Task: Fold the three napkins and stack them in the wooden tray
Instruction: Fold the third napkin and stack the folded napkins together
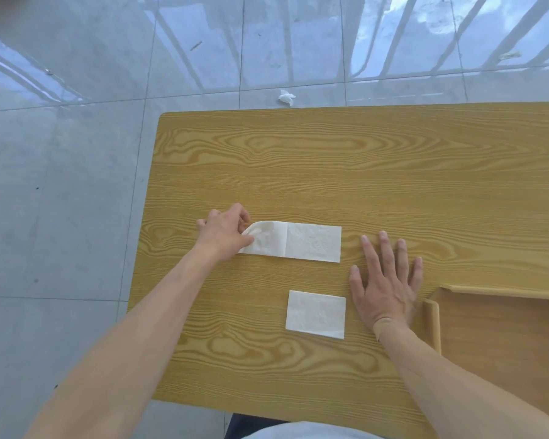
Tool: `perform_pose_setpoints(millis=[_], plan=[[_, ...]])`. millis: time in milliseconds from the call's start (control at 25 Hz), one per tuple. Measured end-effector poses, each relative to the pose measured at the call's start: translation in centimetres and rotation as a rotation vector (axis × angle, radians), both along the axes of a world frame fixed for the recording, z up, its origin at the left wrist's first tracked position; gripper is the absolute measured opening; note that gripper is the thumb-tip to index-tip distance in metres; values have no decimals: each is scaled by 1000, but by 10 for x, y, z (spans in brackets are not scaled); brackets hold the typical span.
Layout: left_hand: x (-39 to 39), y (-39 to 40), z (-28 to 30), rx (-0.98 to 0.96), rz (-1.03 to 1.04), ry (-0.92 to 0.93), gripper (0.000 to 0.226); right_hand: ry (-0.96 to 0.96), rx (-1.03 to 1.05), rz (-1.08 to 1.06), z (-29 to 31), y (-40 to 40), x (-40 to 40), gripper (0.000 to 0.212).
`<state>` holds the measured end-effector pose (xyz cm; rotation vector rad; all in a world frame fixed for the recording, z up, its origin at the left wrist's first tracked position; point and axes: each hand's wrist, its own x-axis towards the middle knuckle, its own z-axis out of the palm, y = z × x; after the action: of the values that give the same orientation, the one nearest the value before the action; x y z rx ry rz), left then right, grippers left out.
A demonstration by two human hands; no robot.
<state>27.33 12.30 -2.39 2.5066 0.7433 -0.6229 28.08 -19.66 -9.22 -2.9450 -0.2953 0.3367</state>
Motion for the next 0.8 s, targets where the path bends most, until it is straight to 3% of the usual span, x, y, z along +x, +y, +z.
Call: perform_pose_setpoints(millis=[200,440,600,800], plan=[[-8,9,6,-254,217,3,8,-12,22,-5,-1,1,0,64],[-13,1,19,-361,414,-107,7,-20,24,-5,-2,0,0,64],[-9,-10,31,-358,401,-257,6,-14,21,-5,-1,0,0,64],[7,-40,44,-405,382,-316,7,4,31,-6,-1,0,0,65]])
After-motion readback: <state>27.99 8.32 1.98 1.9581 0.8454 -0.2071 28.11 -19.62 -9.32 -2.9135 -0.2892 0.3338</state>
